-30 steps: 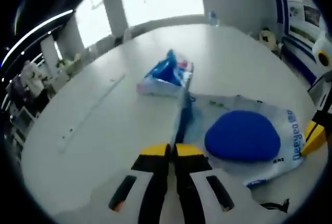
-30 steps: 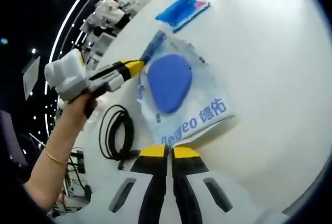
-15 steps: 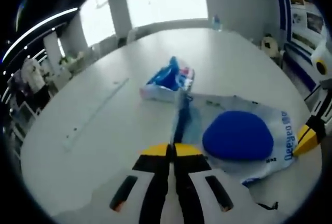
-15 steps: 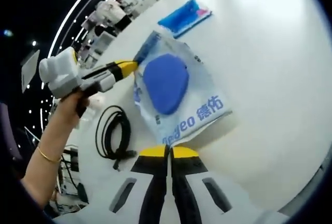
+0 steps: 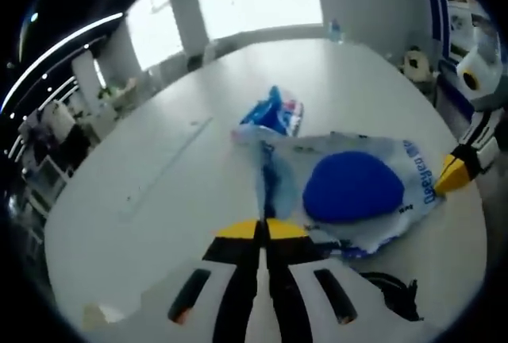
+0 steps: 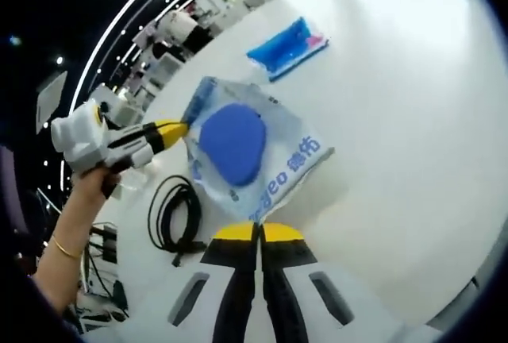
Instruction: Arrange the tabletop items into an orderly group along one side of the table until the central work area is clear of visible clutter.
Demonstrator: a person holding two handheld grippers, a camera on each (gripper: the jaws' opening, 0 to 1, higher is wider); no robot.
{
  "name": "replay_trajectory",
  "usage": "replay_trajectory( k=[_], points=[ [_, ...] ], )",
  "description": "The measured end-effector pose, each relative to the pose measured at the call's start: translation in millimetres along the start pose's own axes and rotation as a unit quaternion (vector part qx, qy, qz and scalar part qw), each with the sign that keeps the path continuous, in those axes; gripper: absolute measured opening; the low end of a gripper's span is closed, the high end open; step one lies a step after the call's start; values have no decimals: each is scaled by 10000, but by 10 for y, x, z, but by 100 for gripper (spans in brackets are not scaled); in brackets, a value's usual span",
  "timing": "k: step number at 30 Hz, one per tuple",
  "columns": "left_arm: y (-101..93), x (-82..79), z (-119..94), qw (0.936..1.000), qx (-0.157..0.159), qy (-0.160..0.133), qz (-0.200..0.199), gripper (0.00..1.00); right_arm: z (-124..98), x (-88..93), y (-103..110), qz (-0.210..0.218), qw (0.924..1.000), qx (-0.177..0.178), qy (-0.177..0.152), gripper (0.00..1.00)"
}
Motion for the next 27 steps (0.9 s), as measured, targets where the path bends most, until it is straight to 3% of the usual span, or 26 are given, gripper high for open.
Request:
replay_trajectory(
  k=[5, 11, 21, 27],
  points=[
    [31, 7, -117, 9998, -96, -62, -162, 0, -51, -188, -29, -214, 9993, 112, -284, 1],
    [3, -8, -251, 9993, -324, -144, -90, 0, -122, -422, -29, -462, 9968, 201, -620, 1],
    [63, 120, -466, 9971, -640, -181, -363, 0, -133, -763, 100, -727, 9939, 51, -832, 1],
    [113, 255, -537, 9942, -760, -233, -720, 0, -86, -1011, 255, -1411, 9852, 94, -967, 1]
  ],
)
Point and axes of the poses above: the point that each gripper's makers call its tool centre point, and the gripper's own axes: z roughly forward along the fingers, y roughly to its left, x roughly out of its underside, the point moved 2 cm from there along -z, roughly backward along the fingers, and after that the axes turned 7 degrees about y, right-handed, at the moved point
